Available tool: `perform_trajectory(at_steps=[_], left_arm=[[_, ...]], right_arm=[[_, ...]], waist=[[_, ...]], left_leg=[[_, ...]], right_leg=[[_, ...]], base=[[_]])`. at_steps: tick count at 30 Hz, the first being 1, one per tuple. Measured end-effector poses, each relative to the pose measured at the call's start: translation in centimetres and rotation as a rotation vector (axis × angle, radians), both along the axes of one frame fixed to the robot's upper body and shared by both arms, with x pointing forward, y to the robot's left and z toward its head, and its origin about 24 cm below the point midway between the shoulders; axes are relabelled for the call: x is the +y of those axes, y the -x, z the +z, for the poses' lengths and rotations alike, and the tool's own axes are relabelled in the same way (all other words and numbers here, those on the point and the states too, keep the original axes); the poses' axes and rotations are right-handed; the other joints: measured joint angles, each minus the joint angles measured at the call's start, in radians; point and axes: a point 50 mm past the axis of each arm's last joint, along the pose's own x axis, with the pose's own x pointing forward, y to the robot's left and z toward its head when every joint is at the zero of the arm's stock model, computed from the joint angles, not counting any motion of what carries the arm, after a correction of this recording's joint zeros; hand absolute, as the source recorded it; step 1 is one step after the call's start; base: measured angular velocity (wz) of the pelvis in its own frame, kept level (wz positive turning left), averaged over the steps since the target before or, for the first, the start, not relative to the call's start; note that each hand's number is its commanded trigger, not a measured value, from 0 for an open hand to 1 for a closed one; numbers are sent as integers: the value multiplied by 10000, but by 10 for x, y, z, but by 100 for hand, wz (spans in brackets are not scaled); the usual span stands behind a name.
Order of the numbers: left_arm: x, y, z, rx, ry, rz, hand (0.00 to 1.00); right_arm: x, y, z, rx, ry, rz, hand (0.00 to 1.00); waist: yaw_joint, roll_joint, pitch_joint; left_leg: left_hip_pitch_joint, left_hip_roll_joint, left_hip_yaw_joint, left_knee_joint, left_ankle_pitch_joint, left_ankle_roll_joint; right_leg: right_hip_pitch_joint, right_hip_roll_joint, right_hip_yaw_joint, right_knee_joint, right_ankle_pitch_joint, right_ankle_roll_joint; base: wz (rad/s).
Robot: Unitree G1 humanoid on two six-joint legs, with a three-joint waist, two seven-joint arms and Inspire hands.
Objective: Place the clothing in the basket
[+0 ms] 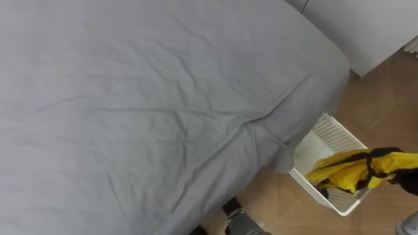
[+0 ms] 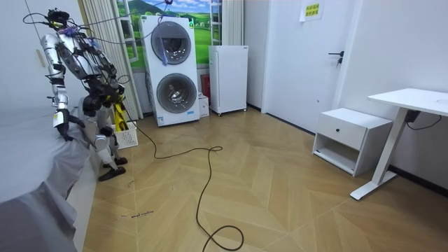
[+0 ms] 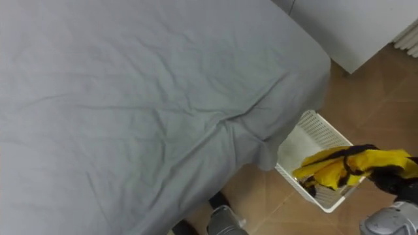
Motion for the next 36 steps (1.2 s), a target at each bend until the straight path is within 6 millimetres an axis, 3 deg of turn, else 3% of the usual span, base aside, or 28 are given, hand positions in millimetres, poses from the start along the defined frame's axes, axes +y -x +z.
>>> perform_trajectory(at_steps=[7, 13, 15, 19, 25, 30, 36], left_arm=[[9, -3, 3, -453, -253, 216, 0], [16, -6, 6, -743, -439, 118, 0], [17, -9, 6, -967, -448, 60, 0], [16, -12, 7, -1207, -445, -39, 0], [20, -13, 8, -1263, -679, -110, 0], [20, -8, 9, -1086, -787, -574, 0], [22, -2, 10, -1235, -923, -369, 0]], right_arm=[[8, 2, -11, 487, -548, 320, 0], [10, 4, -15, 233, -1281, 16, 0], [12, 3, -17, 264, -1621, 150, 0], [14, 9, -22, 493, -1889, 308, 0], [19, 13, -28, 352, -2512, 30, 0], [17, 29, -35, 689, -2633, -260, 0], [17, 33, -37, 850, -2805, -64, 0]], waist=[[196, -193, -44], [279, -323, -129], [441, -325, -136], [738, -374, -154], [825, -542, -198], [1011, -681, -247], [1063, -841, -242]], left_leg=[[-55, -41, -379, 11, -1, 5], [57, -179, -1168, 66, 90, 55], [175, -201, -1473, 50, 92, 54], [453, -226, -1768, -53, 107, 36], [924, -344, -2264, -339, 208, 12], [1654, -392, -2471, -642, 209, 3], [2348, -515, -2834, -951, 230, -24]], right_leg=[[78, -153, -429, 5, -78, -82], [460, -353, -990, -48, -232, -169], [729, -446, -1302, -186, -266, -206], [1181, -484, -1489, -447, -296, -211], [1948, -627, -1939, -939, -293, -227], [2810, -672, -2197, -1435, -290, -218], [3635, -790, -2550, -1774, -370, -221]], base=[[15], [32], [31], [24], [21], [14], [16]])
